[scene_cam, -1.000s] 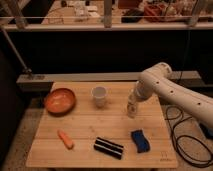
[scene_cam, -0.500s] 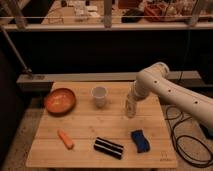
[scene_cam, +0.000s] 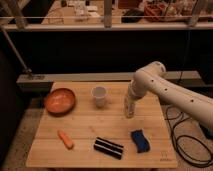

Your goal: Knock the bottle over

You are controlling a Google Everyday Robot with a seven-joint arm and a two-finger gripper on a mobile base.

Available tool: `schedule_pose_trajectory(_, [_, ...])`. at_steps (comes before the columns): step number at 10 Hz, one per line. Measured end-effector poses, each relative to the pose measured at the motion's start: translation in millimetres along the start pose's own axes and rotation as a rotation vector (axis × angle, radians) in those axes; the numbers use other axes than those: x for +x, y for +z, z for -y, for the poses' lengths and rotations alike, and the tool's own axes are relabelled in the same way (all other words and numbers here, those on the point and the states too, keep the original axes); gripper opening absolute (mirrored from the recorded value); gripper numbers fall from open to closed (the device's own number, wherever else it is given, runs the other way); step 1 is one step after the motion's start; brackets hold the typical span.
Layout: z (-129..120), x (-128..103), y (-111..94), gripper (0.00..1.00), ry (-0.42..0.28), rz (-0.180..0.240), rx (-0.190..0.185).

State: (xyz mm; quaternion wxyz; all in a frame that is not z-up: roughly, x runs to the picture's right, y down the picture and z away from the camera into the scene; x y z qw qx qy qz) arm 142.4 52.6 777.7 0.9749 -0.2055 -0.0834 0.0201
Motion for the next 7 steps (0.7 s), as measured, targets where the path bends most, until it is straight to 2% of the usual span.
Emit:
schedule_pose_trajectory(4, [2,-5,2,0.03,-0.008,0.011,-0.003])
schedule_pose_trajectory(7, [3,-24,5,0.03,-0.030,0.028,-0.011])
